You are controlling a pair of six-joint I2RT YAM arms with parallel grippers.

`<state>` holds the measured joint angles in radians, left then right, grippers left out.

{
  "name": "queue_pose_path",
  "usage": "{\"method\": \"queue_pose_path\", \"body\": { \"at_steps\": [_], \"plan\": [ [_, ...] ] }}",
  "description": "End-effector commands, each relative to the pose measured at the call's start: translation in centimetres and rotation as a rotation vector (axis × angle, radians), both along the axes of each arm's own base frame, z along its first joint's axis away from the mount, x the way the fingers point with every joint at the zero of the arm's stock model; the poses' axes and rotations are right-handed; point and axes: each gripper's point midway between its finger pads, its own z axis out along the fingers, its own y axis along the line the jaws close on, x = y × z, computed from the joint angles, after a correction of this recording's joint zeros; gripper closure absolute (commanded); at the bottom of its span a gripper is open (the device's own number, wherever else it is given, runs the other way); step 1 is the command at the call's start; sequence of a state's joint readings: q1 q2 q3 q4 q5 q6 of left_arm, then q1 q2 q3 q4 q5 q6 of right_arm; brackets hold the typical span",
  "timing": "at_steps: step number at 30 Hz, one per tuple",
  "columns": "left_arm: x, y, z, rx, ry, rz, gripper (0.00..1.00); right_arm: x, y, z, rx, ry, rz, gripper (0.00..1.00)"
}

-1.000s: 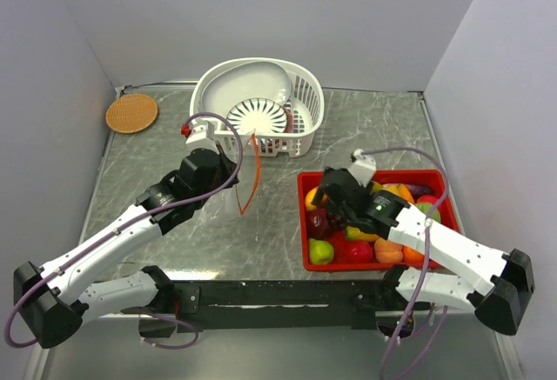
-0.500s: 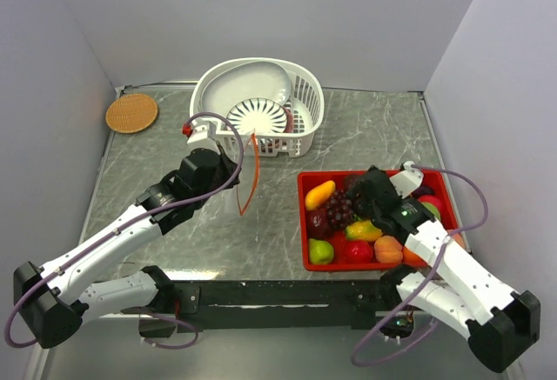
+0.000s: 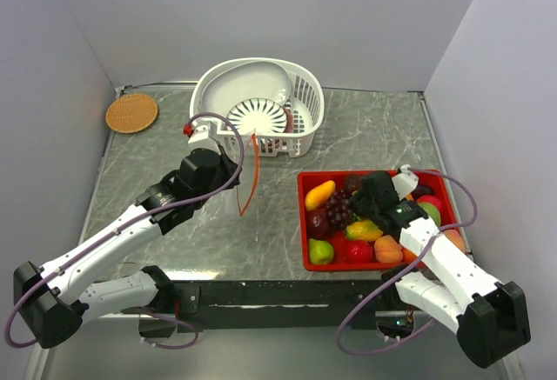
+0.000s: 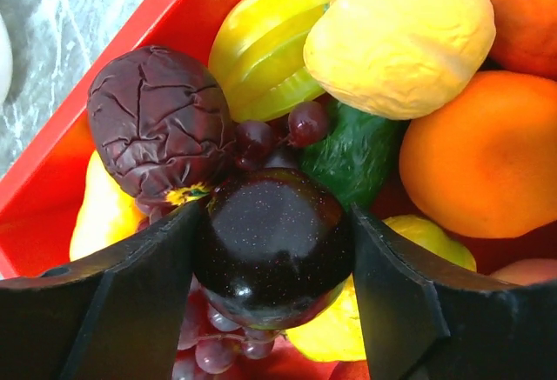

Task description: Place the food in the zip-top bag and seal the zipper

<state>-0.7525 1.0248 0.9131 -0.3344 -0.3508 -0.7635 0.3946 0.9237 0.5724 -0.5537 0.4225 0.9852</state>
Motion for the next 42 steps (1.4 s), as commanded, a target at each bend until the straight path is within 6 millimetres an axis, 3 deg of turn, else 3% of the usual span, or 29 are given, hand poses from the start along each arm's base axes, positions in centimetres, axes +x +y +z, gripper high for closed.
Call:
{"method": "queue_pose_path", "body": {
  "at_steps": [1,6,9,12,13,15,20,24,30,36,42],
  "plan": [
    [-0.1,-0.8,2.3,-0.045,-0.048,-0.038,0.99,0.9,-0.7,4.1,-0.029,-0.091,0.0,0.71],
    [-0.2,-1.5,2.1,-0.065,-0.04,-0.061,0.99,0.8,-0.6,9.0,-0.044,-0.196,0.075,0.75],
    [-0.4,-2.0,2.1,-0.081,-0.036,-0.073,0.99,1.0,1.2,11.9,-0.001,-0.264,0.164,0.79],
    [-0.5,-2.8,2.3,-0.096,-0.031,-0.091,0.99,1.1,3.9,15.1,0.042,-0.352,0.237,0.8],
    [-0.7,-3.1,2.3,-0.099,-0.029,-0.099,0.99,0.9,6.0,16.0,0.063,-0.374,0.3,0.8],
    [-0.9,-3.7,2.4,-0.108,-0.024,-0.105,0.99,1.3,8.1,18.8,0.114,-0.435,0.341,0.8],
    [-1.5,-4.6,2.2,-0.123,-0.006,-0.108,0.99,1.1,15.5,22.4,0.211,-0.495,0.514,0.8],
    [-1.7,-4.8,2.6,-0.14,-0.007,-0.103,0.99,1.2,20.6,22.6,0.262,-0.489,0.602,0.8],
    [-1.8,-5.3,3.8,-0.159,-0.014,-0.111,0.99,1.7,24.7,21.5,0.32,-0.474,0.65,0.81],
    [-1.9,-5.7,4.3,-0.177,-0.016,-0.122,0.99,2.3,26.1,19.6,0.336,-0.443,0.649,0.81],
    [-2.0,-5.8,4.9,-0.19,-0.025,-0.125,0.99,2.7,25.6,16.1,0.255,-0.356,0.618,0.79]
  ]
}}
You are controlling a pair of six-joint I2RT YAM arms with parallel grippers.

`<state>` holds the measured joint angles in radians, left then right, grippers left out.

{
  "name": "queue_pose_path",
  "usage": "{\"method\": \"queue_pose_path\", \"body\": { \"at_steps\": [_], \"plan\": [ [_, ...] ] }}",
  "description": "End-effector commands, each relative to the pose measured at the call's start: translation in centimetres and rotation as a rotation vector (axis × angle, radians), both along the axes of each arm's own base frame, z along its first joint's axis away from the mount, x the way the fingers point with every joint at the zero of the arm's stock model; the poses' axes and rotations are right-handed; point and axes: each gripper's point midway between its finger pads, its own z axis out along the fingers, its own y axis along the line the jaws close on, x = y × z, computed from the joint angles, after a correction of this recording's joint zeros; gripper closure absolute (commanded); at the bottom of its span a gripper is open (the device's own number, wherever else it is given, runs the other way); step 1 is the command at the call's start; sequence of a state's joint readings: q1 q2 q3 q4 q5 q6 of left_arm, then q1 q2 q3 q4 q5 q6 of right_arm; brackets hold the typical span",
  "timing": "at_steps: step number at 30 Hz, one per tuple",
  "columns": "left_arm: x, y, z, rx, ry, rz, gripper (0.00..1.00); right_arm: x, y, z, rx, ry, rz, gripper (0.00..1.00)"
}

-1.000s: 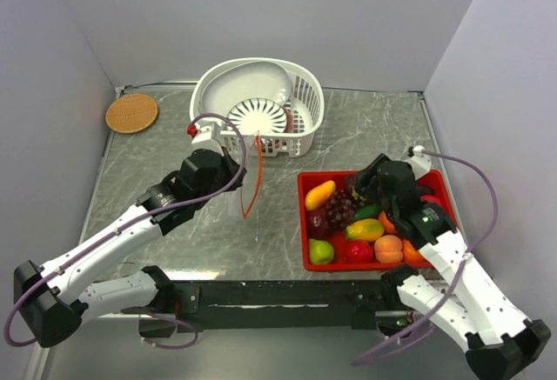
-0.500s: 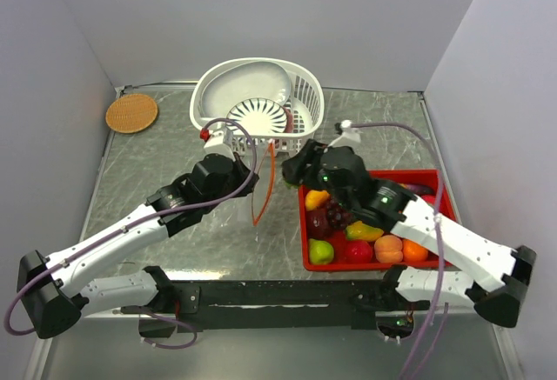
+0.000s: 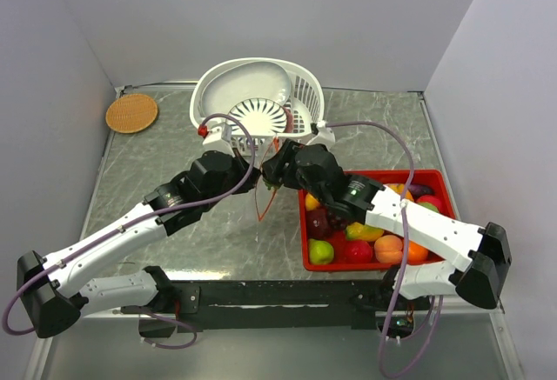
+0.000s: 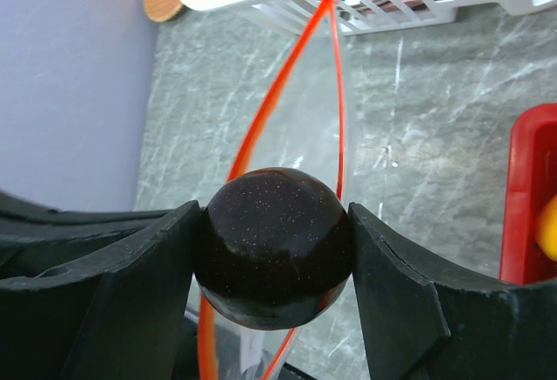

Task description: Place the food in the zip-top bag and seal the zipper

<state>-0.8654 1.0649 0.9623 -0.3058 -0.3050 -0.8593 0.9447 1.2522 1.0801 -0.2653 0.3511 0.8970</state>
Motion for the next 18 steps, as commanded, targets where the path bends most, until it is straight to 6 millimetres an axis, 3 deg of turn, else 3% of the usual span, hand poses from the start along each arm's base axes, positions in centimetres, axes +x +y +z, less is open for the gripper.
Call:
{"method": "queue_pose_path", "body": {
  "at_steps": [1,6,10,14,18],
  "plan": [
    [0.3,-0.9,3.4,-0.08,-0.049,-0.003,0.99,0.7,0.1,-0.6,-0.011,0.008,-0.036,0.79],
    [0.2,-1.1,4.0,-0.104,-0.056,-0.014,0.99,0.9,0.1,-2.4,-0.06,0.043,-0.045,0.69],
    [0.2,-1.3,3.8,-0.104,-0.052,-0.015,0.99,0.8,0.6,-2.0,-0.057,0.031,-0.015,0.53],
    [0.3,-0.9,3.3,-0.094,-0.046,0.006,0.99,0.7,0.7,-1.6,-0.09,0.015,0.014,0.26],
    [0.5,-0.6,2.9,-0.083,-0.041,0.026,0.99,0.5,0.6,-1.1,-0.09,0.0,0.033,0.14]
  ]
}}
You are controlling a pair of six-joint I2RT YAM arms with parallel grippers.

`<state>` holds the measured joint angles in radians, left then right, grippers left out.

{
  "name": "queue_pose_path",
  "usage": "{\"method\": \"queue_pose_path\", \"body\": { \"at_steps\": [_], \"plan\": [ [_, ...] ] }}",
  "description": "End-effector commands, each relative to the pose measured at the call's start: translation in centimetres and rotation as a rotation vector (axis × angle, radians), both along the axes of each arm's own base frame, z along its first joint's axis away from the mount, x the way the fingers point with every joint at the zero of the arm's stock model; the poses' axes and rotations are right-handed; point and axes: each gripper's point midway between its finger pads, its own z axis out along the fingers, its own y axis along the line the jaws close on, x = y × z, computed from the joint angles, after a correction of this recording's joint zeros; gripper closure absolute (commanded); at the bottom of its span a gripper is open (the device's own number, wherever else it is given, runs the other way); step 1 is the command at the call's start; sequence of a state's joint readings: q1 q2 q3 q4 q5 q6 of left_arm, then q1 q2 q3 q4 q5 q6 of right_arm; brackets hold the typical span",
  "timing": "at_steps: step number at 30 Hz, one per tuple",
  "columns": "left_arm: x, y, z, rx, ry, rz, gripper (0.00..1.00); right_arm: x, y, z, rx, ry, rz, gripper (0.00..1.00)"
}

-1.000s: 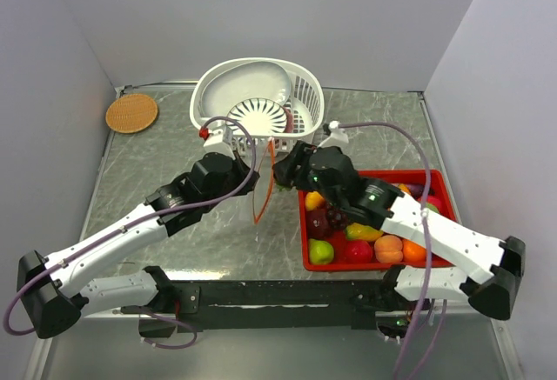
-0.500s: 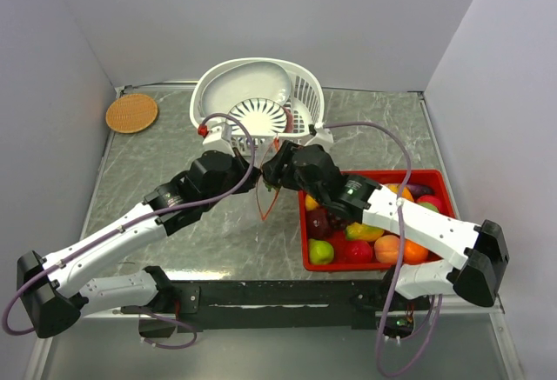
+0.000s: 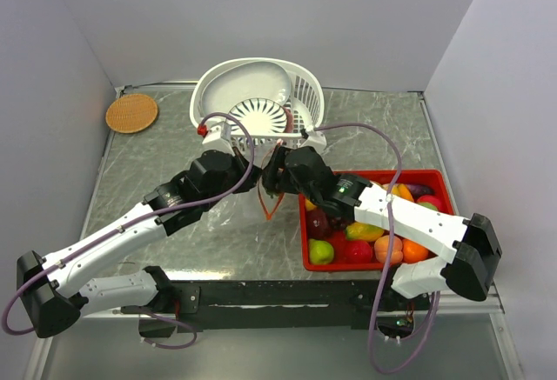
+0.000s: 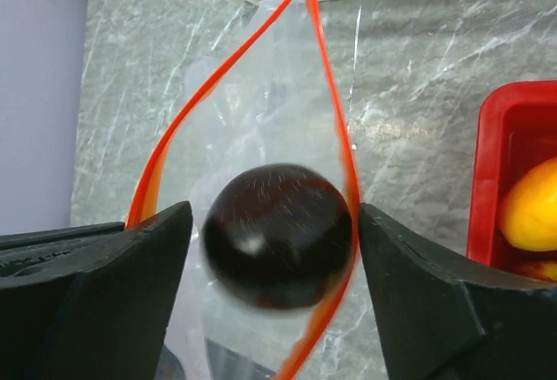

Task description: Place the food in the zip-top bag and seal the zipper

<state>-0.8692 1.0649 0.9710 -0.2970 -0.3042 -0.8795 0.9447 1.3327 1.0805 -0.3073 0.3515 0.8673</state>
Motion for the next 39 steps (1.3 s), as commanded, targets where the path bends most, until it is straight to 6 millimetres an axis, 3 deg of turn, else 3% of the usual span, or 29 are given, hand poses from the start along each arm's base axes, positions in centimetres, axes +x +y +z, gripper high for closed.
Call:
{"method": "queue_pose_path", "body": {
  "at_steps": [1,10,13,17,18,20,21,22,25,28,32,39],
  "plan": [
    [0.6,-0.1,2.1,-0.048,-0.032,0.031,0.99,0.2,0.4,2.9,0.033,-0.058,0.024,0.13],
    [0.9,0.4,0.8,-0.016,-0.011,0.068,0.99,-0.1,-1.1,4.2,0.015,-0.082,0.003,0.12],
    [0.9,0.6,0.5,-0.012,-0.006,0.075,0.99,-0.2,-2.8,5.0,-0.01,-0.103,-0.035,0.12],
    [1.0,0.8,0.4,-0.003,-0.009,0.09,0.99,-0.5,-7.6,4.8,-0.082,-0.12,-0.16,0.12],
    [1.0,0.8,0.6,-0.005,-0.013,0.089,0.99,-0.1,-9.4,3.3,-0.117,-0.102,-0.206,0.13],
    [1.0,0.8,0.6,-0.008,-0.016,0.087,0.99,0.0,-11.8,2.2,-0.116,-0.08,-0.246,0.13],
    [1.0,0.8,0.6,-0.007,-0.017,0.084,0.99,0.0,-13.2,-0.2,-0.145,-0.039,-0.263,0.13],
    [1.0,0.6,0.6,-0.008,-0.019,0.078,0.99,0.8,-15.3,-1.0,-0.148,-0.025,-0.316,0.13],
    [1.1,0.4,0.7,-0.009,-0.024,0.069,0.99,1.5,-18.8,-3.1,-0.166,-0.007,-0.388,0.11],
    [1.1,0.3,0.7,-0.002,-0.027,0.061,0.99,2.4,-20.9,-4.5,-0.201,0.013,-0.435,0.1],
    [1.1,0.0,0.8,0.008,-0.026,0.049,0.99,3.9,-21.4,-6.7,-0.21,0.068,-0.437,0.09],
    [0.9,0.2,1.0,0.007,-0.027,0.045,0.99,4.8,-22.8,-9.7,-0.245,0.13,-0.491,0.09]
  ]
}}
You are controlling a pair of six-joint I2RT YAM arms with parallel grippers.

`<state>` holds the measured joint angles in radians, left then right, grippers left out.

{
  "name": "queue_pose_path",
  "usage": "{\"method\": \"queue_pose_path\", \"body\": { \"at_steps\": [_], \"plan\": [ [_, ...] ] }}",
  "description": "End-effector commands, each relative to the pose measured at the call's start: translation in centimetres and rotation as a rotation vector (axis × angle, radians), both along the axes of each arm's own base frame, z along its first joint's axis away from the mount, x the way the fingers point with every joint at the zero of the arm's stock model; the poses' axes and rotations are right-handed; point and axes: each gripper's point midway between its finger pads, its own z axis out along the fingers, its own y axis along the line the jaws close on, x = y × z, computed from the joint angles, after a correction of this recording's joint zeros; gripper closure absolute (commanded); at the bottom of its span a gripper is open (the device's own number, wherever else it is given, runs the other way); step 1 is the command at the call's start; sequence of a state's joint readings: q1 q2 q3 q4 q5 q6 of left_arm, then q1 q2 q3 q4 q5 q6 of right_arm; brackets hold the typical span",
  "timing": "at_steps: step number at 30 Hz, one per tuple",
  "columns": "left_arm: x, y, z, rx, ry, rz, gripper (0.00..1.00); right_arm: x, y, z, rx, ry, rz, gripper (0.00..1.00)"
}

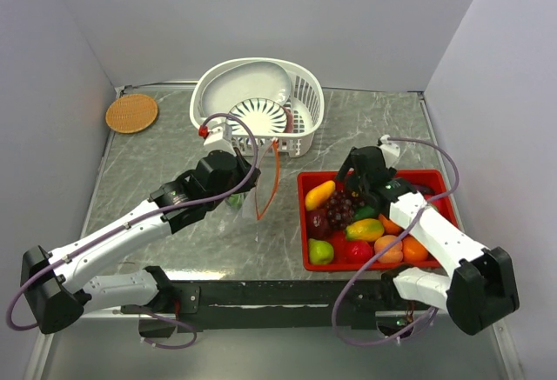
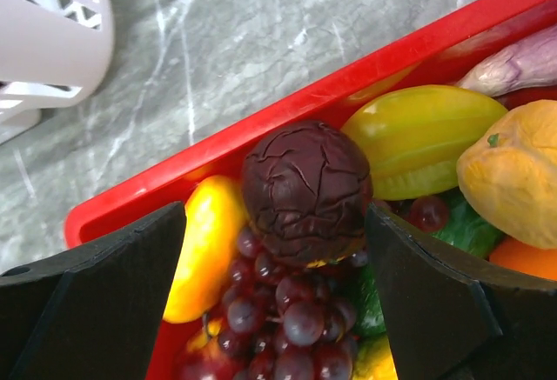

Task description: Place the food in the zip-top bag and seal the zipper

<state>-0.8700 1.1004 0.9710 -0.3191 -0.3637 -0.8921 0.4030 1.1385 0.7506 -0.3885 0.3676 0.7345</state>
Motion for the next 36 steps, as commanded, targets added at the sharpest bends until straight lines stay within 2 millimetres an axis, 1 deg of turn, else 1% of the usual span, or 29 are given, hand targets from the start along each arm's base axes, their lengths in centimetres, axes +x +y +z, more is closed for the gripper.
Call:
{"method": "queue_pose_path", "body": {
  "at_steps": [1,3,6,7,8,9,10,12,13,15,16,17,18,19,22,23,24,25,26,27,28,29,30,31,33,34,36],
  "plan": [
    [0.0,-0.4,2.6,-0.043,-0.054,-0.015,0.99,1.2,-0.3,-1.2,0.008,0.0,-0.01,0.1],
    [0.0,-0.3,2.5,-0.048,-0.051,-0.014,0.99,1.5,-0.1,-2.1,0.009,0.018,-0.004,0.12],
    [0.0,-0.3,2.6,-0.05,-0.05,-0.016,0.99,1.7,0.3,-2.7,0.02,0.028,0.002,0.23],
    [-0.1,-0.4,2.5,-0.046,-0.047,-0.017,0.99,1.7,0.2,-2.7,0.017,0.03,0.0,0.35],
    [-0.1,-0.3,2.6,-0.046,-0.047,-0.017,0.99,1.5,0.0,-2.5,0.009,0.03,-0.006,0.43],
    [-0.1,-0.3,2.6,-0.046,-0.047,-0.016,0.99,1.5,-0.2,-2.1,0.004,0.025,-0.014,0.52],
    [-0.1,-0.3,2.7,-0.048,-0.051,-0.017,0.99,1.3,-0.5,-1.7,-0.002,0.021,-0.022,0.65],
    [-0.1,-0.3,2.7,-0.05,-0.05,-0.016,0.99,0.9,-0.8,-0.3,-0.001,-0.005,-0.027,0.7],
    [-0.1,-0.4,2.8,-0.051,-0.05,-0.019,0.99,0.7,-0.9,1.0,0.006,-0.036,-0.025,0.73],
    [-0.1,-0.4,2.9,-0.054,-0.05,-0.018,0.99,0.0,-0.9,2.2,0.02,-0.049,-0.006,0.75],
    [-0.1,-0.4,3.0,-0.057,-0.054,-0.018,0.99,-0.3,-0.8,3.5,0.041,-0.086,0.003,0.76],
    [-0.1,-0.4,3.0,-0.058,-0.055,-0.018,0.99,-0.6,-0.4,4.4,0.057,-0.099,0.023,0.76],
    [0.0,-0.4,2.9,-0.058,-0.055,-0.017,0.99,-0.9,0.3,5.2,0.088,-0.112,0.052,0.76],
    [0.0,-0.5,2.9,-0.057,-0.055,-0.019,0.99,-1.2,0.9,6.4,0.12,-0.145,0.079,0.77],
    [0.2,-0.9,2.9,-0.06,-0.053,-0.024,0.99,-2.1,4.5,9.3,0.225,-0.202,0.188,0.78],
    [0.2,-1.0,2.9,-0.061,-0.053,-0.025,0.99,-2.8,7.1,10.9,0.258,-0.229,0.262,0.77],
    [0.3,-1.1,2.9,-0.062,-0.053,-0.025,0.99,-3.1,8.3,11.7,0.28,-0.239,0.282,0.77],
    [0.4,-1.2,2.9,-0.062,-0.053,-0.027,0.99,-3.0,9.3,12.0,0.273,-0.236,0.29,0.76],
    [0.4,-1.2,2.8,-0.061,-0.052,-0.027,0.99,-3.1,11.0,13.6,0.299,-0.261,0.325,0.76],
    [0.5,-1.4,2.7,-0.059,-0.048,-0.027,0.99,-4.0,13.0,14.1,0.325,-0.257,0.376,0.76],
    [0.5,-1.4,2.7,-0.056,-0.047,-0.028,0.99,-3.9,14.4,14.2,0.334,-0.25,0.4,0.76],
    [0.5,-1.4,2.7,-0.055,-0.047,-0.027,0.99,-3.8,15.7,15.5,0.365,-0.279,0.423,0.76],
    [0.6,-1.4,2.7,-0.052,-0.047,-0.026,0.99,-4.3,17.0,15.8,0.386,-0.281,0.452,0.76],
    [0.6,-1.4,2.7,-0.048,-0.047,-0.027,0.99,-4.0,18.2,15.8,0.4,-0.283,0.467,0.77],
    [0.6,-1.3,2.7,-0.046,-0.048,-0.023,0.99,-4.0,19.8,16.1,0.438,-0.279,0.493,0.77],
    [0.6,-1.3,2.8,-0.048,-0.048,-0.022,0.99,-3.7,20.8,15.6,0.449,-0.27,0.503,0.77],
    [0.6,-1.2,2.8,-0.05,-0.049,-0.022,0.99,-3.5,21.8,14.9,0.47,-0.25,0.513,0.77]
  ]
}}
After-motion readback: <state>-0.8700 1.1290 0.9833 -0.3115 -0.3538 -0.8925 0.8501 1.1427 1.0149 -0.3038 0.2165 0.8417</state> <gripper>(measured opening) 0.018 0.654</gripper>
